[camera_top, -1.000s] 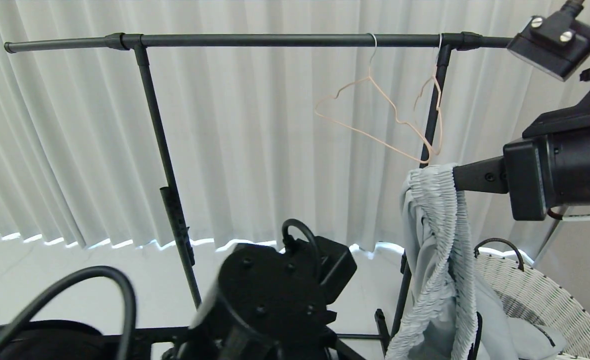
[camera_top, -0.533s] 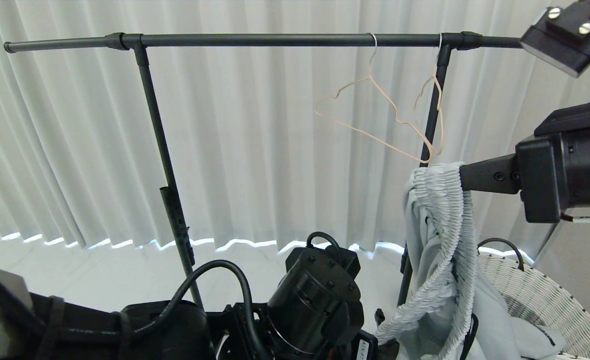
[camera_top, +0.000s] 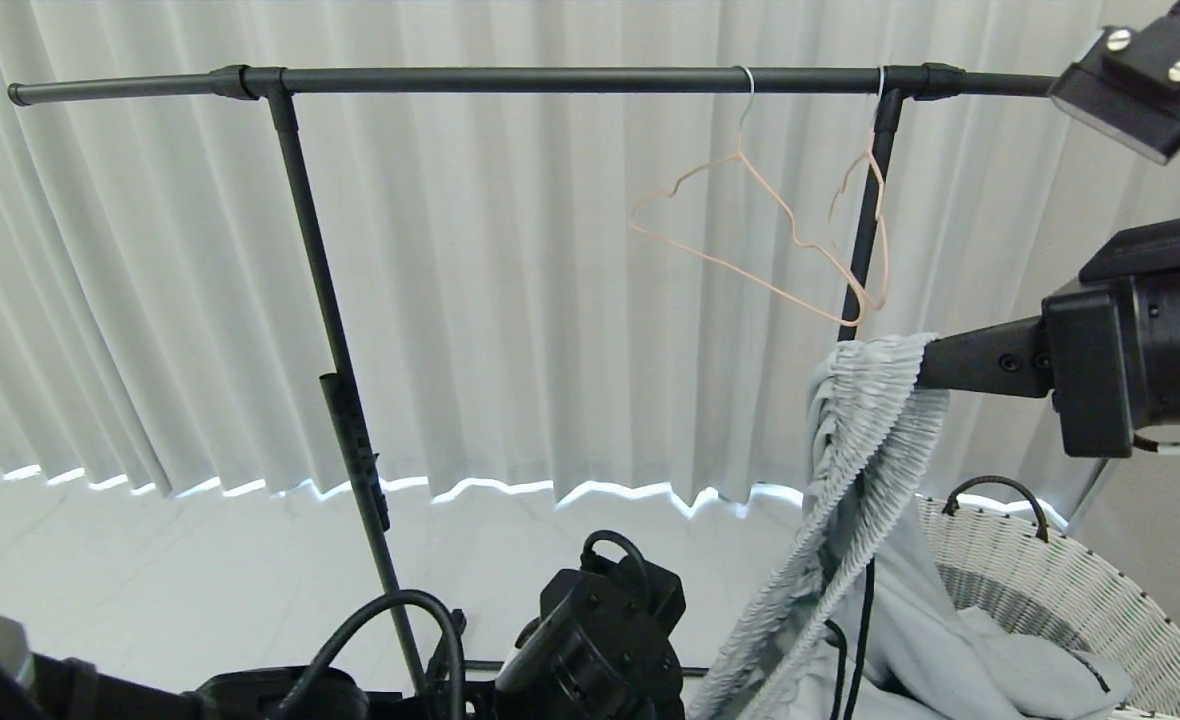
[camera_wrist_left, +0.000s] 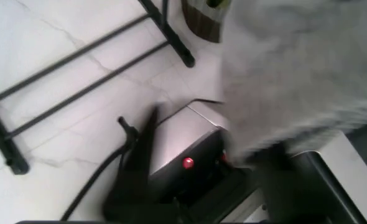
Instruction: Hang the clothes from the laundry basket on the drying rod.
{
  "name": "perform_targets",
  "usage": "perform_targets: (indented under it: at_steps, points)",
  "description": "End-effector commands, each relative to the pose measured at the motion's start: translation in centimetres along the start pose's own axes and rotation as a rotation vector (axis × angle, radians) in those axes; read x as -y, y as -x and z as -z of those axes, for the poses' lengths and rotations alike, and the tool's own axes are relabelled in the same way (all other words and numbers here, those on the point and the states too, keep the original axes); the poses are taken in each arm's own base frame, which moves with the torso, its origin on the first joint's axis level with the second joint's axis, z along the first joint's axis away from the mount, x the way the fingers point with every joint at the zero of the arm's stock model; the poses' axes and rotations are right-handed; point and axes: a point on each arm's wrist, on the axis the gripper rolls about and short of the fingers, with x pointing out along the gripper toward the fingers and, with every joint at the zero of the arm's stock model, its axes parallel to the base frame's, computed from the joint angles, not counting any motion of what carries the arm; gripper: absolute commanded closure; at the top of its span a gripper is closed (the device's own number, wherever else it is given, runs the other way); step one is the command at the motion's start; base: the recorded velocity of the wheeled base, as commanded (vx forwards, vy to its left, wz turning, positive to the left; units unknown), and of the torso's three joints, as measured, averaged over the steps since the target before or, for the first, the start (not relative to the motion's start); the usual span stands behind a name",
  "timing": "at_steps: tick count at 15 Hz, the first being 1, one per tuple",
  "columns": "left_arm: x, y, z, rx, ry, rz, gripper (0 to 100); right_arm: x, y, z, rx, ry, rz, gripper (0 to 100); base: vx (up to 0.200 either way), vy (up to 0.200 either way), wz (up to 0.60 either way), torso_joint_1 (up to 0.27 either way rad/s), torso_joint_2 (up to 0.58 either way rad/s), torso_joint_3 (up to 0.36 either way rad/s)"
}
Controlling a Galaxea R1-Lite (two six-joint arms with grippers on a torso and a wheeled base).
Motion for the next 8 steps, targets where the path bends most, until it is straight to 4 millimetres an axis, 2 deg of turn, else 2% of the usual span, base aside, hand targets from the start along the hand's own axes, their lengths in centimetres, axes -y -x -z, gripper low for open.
perform_targets:
  at_steps: [1,2,4,7,8]
  points:
    - [0.5,2.7,0.6,0.067,-0.027,-0.027,100,0.2,0.5,0.6,-0.006,0.001,0.006,100,0.000,0.000,0.00,0.000,0.00,0.000]
    - [0.9,4.4,1.0,0.115,-0.044,-0.043,100,0.2,0.8,1.1,-0.014,0.006,0.007,100,0.000,0.000,0.00,0.000,0.00,0.000]
    - [0.8,9.2,0.1,0.262,-0.025,0.013,100,0.3,1.3,1.6,-0.017,0.033,0.007,100,0.000,0.000,0.00,0.000,0.00,0.000]
    - [0.2,18.6,-2.2,0.386,0.006,0.066,100,0.4,1.3,1.7,0.001,0.073,0.005,100,0.000,0.000,0.00,0.000,0.00,0.000]
    - [0.0,21.2,-3.0,0.395,0.009,0.062,100,0.4,1.0,1.9,0.013,0.099,0.003,100,0.000,0.000,0.00,0.000,0.00,0.000]
